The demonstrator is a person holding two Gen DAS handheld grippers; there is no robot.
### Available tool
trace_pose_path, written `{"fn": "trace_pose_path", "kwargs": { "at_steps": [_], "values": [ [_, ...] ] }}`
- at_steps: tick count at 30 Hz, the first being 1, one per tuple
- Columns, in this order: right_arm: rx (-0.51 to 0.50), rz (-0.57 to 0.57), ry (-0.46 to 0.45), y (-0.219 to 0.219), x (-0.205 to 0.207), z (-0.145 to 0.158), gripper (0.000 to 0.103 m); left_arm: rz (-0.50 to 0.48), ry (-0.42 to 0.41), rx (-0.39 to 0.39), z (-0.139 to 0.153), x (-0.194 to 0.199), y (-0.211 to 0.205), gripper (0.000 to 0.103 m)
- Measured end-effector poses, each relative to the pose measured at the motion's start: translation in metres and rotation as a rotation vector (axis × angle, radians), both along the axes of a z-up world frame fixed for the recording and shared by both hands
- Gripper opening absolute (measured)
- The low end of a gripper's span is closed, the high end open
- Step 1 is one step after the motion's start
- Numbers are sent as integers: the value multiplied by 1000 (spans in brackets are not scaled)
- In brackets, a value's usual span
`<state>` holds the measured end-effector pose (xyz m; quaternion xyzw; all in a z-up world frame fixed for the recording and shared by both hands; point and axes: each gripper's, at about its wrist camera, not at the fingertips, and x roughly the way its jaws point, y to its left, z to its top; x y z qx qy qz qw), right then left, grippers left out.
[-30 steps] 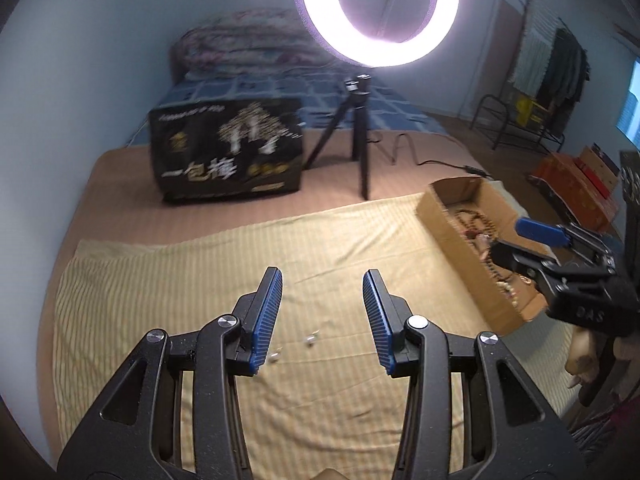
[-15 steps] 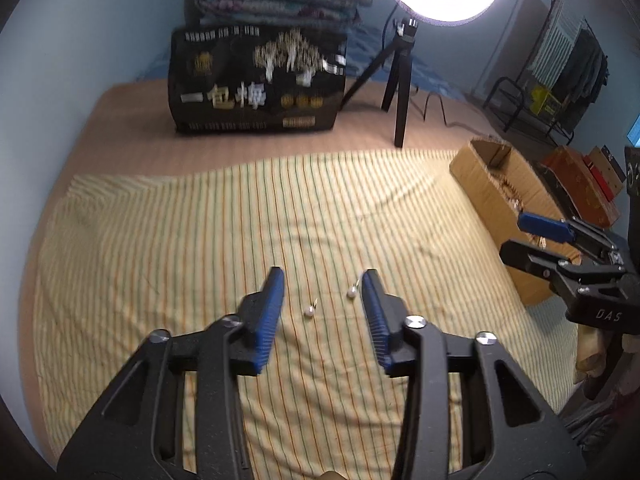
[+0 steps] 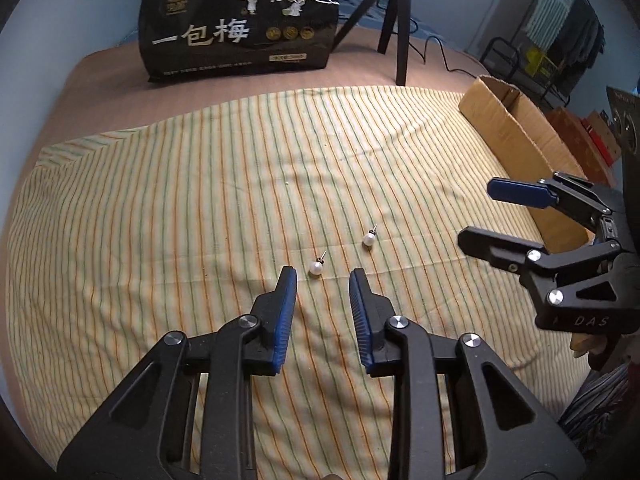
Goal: Organize jewelry
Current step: 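Move both open tools back over the two pearl earrings, then close the left tool on one pearl earring while the right tool grasps the other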
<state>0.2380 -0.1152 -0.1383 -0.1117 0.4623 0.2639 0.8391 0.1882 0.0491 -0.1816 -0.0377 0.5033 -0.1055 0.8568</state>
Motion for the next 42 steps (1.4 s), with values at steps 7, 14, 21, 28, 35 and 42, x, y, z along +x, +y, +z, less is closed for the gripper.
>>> {"fn": "trace_pose_path", "kwargs": {
  "at_steps": [7,14,21,28,35,42],
  "values": [
    [-10,71,51,12,4,-11,52,-27,14,39,-10,8,-6,23],
    [-24,104,80,21,10,-21,48,-36,25,53,-19,13,-6,21],
    [-43,140,92,36,12,-28,45,-55,21,61,-23,17,-7,21],
    [-55,158,88,39,13,-32,45,-42,28,64,-26,23,-1,7],
    [-54,166,73,52,21,-39,45,-29,28,70,-25,20,6,7],
    [-83,190,37,66,19,-45,35,-11,29,61,-25,19,17,7]
  ]
}}
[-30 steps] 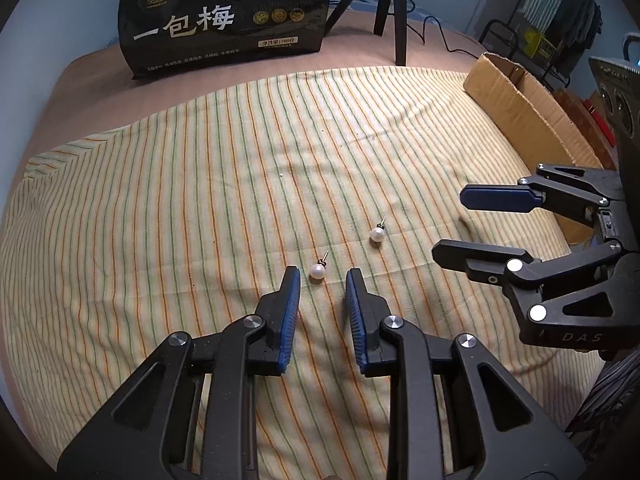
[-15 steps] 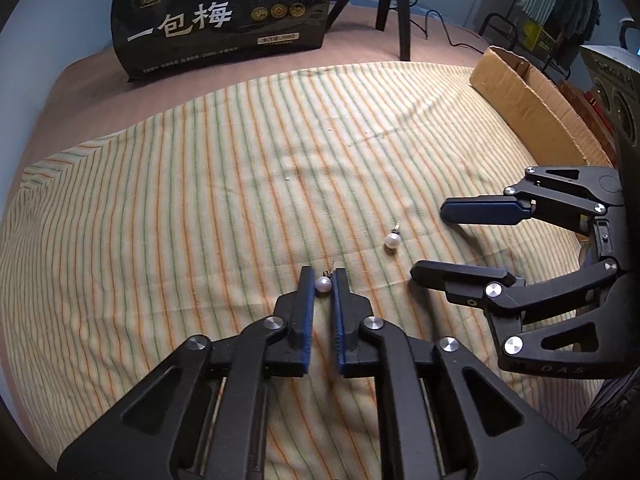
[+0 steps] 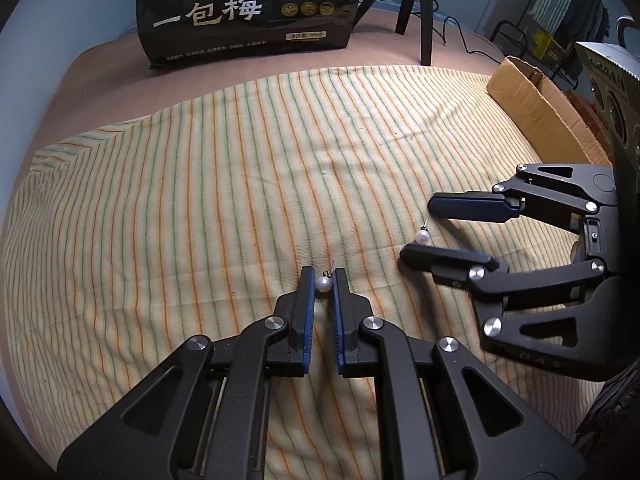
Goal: Organize jewelry
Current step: 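Close the left tool on one pearl earring while the right tool grasps the other, then carry both pearl earrings over the cardboard box and lower them in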
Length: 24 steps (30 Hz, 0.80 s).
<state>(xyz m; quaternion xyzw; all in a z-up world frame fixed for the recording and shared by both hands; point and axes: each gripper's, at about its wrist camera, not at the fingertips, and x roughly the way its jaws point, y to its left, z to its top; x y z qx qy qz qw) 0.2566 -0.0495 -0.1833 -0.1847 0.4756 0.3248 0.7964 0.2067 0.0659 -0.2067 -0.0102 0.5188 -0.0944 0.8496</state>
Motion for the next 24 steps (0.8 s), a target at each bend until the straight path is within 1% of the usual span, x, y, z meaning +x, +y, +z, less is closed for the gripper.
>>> {"fn": "trace_pose_path", "kwargs": {
  "at_steps": [2,3,5,13,18,24],
  "values": [
    [1,6,-4,0,0,0,30,0,-1,-1,0,0,0,7],
    [7,9,-3,0,0,0,24,1,0,-2,0,0,1,7],
    [21,13,2,-2,2,-1,17,1,-1,0,0,0,0,7],
    [38,3,1,-5,-1,2,17,11,-7,2,3,-2,1,7],
    [69,-9,-17,-14,-5,15,17,25,-28,-4,13,-5,1,7],
    [107,-48,-47,-32,-7,38,17,37,-72,-26,33,-8,-3,7]
  ]
}}
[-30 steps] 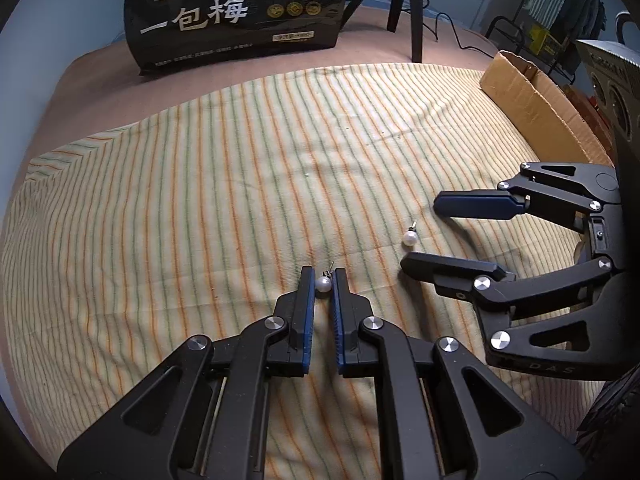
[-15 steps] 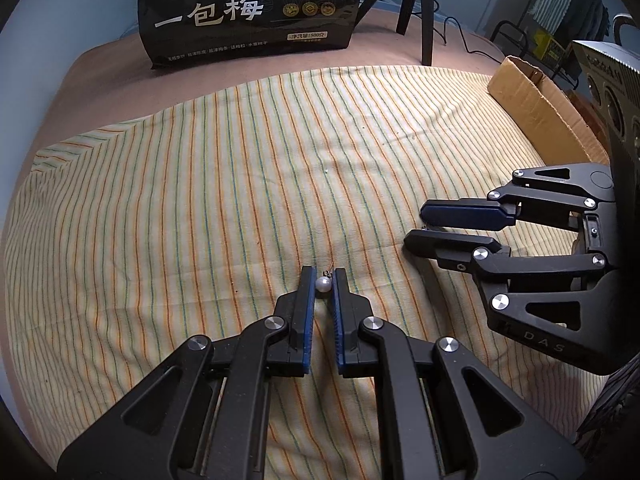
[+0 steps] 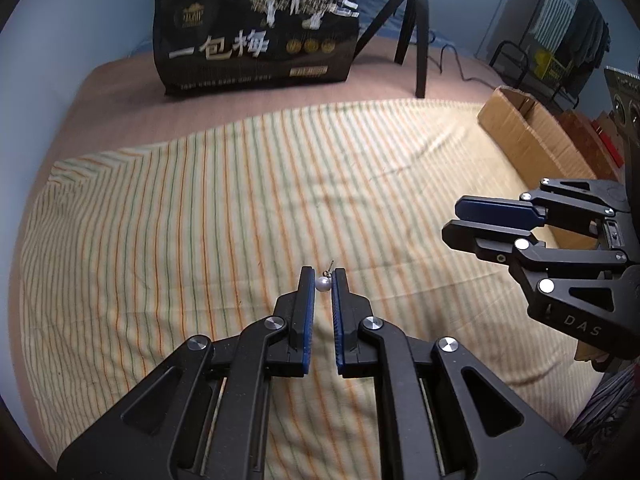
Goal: Organize jewelry
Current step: 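Carry both pearl earrings over the cardboard box and lower them in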
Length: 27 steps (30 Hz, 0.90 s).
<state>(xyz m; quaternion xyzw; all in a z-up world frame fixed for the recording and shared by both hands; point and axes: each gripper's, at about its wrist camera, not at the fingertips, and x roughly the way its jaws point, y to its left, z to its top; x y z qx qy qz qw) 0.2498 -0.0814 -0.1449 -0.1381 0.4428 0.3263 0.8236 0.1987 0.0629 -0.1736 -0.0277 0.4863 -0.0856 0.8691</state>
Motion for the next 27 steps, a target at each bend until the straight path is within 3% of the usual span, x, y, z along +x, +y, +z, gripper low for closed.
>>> {"fn": "trace_pose_path", "kwargs": {
  "at_steps": [14,27],
  "values": [
    [58,-112,-91,-58,-11,50,17,-28,-141,-64,63,6,-50,7],
    [97,-280,-171,-142,-5,91,17,-65,-254,-147,113,12,-113,7]
  ]
}}
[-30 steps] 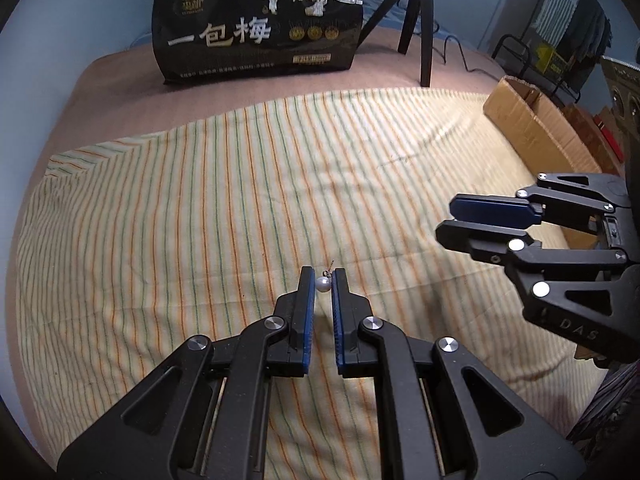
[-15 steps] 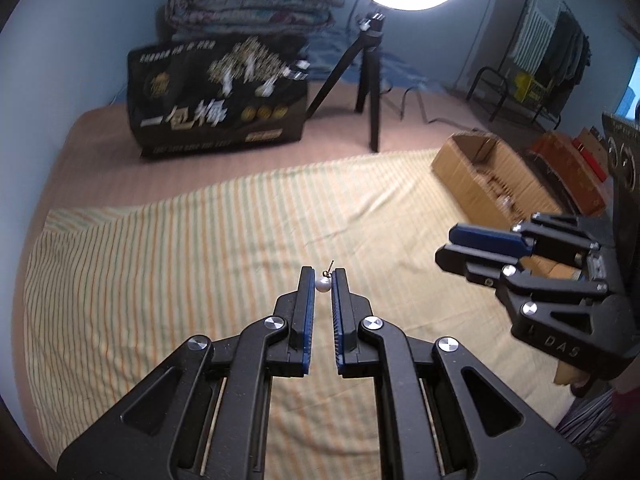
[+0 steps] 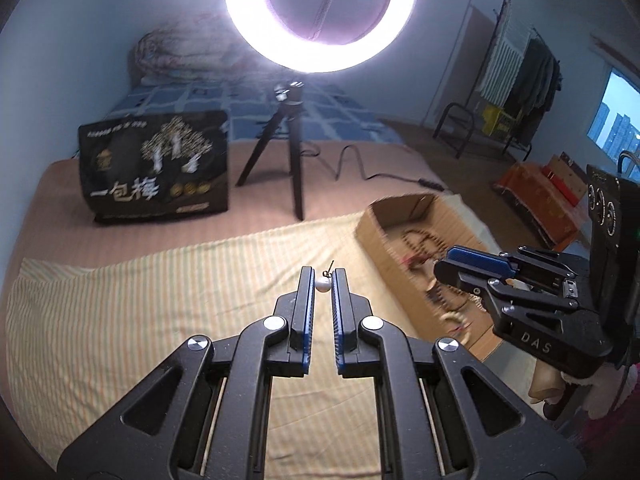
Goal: Organize jewelry
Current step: 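Carry both pearl earrings over the cardboard box and lower them in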
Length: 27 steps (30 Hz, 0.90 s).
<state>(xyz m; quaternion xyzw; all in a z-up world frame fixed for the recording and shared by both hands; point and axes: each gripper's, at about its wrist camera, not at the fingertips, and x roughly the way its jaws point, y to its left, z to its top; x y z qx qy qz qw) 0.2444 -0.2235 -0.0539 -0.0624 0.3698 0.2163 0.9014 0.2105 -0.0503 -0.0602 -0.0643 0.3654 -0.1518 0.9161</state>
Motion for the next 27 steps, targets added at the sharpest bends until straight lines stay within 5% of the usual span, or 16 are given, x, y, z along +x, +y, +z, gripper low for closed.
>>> {"fn": "trace_pose_path", "kwargs": {
  "at_steps": [15,27],
  "values": [
    [54,-216,9,-109,9,5,17,-90,-33,-11,1,18,-87,7],
    [71,-298,40,-148,21,-5,17,-130,-28,-1,-11,29,-134,7]
  ]
}}
